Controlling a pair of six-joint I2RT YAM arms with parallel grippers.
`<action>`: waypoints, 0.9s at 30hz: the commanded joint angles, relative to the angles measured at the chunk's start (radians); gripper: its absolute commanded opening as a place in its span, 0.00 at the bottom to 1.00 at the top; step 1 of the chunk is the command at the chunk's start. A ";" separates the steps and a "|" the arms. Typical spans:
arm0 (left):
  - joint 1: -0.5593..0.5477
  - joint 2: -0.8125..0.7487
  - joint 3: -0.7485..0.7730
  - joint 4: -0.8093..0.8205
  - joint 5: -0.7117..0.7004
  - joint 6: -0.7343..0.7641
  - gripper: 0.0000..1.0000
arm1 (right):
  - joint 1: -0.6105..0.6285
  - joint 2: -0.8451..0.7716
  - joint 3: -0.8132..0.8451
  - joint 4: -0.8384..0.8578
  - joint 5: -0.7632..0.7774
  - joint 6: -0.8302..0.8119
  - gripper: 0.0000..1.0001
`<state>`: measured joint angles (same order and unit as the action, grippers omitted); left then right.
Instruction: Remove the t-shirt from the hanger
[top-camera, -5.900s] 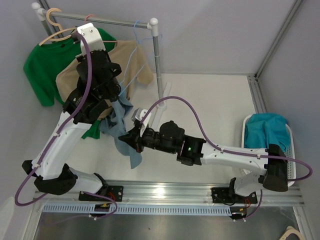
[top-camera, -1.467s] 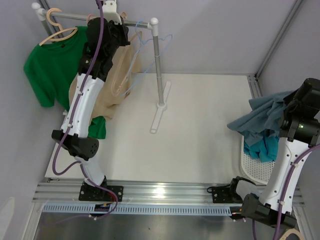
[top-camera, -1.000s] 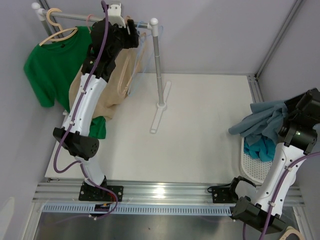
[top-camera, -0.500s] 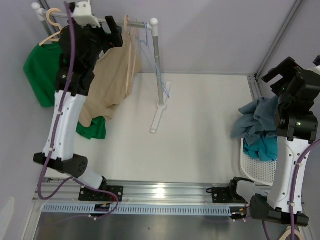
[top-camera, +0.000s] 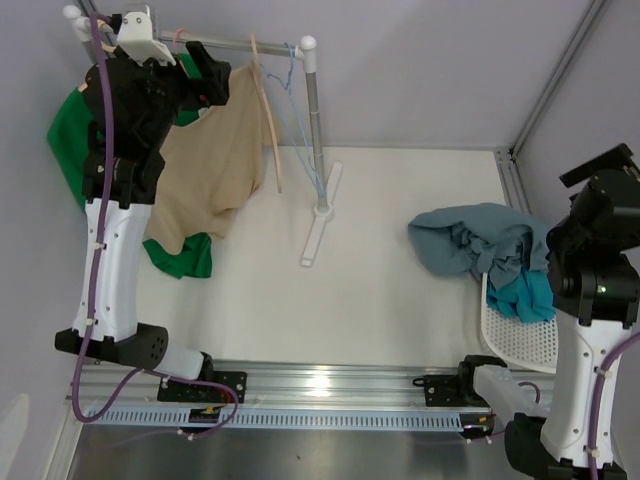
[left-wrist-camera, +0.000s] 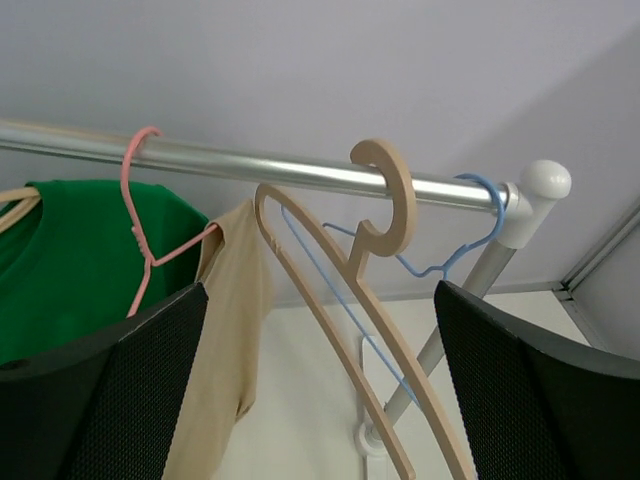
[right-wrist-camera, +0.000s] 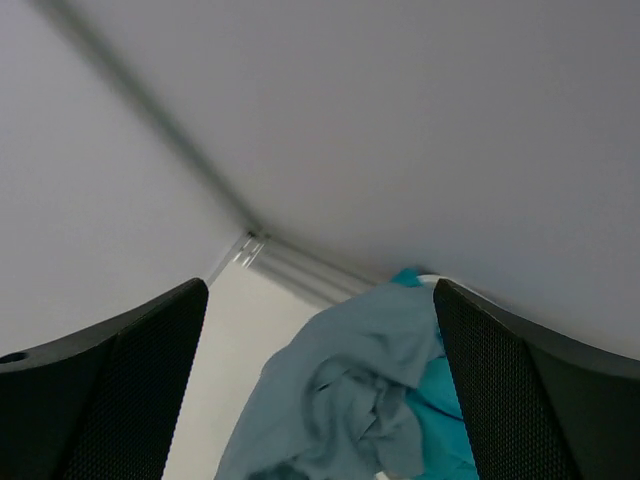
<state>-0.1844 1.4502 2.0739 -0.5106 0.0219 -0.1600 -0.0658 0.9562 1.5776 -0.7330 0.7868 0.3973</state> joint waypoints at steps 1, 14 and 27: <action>0.003 0.003 0.003 -0.022 -0.012 -0.039 1.00 | -0.002 0.010 0.027 -0.078 0.307 0.113 0.99; 0.134 -0.010 0.011 -0.163 -0.109 -0.145 1.00 | 0.170 0.274 -0.169 -0.033 -0.493 -0.069 0.99; 0.281 -0.034 0.035 -0.137 -0.132 -0.153 1.00 | 0.193 0.579 -0.418 0.107 -0.440 -0.049 0.99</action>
<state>0.0856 1.4231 2.0296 -0.6590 -0.0765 -0.3225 0.1226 1.4658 1.1908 -0.6922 0.3206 0.3401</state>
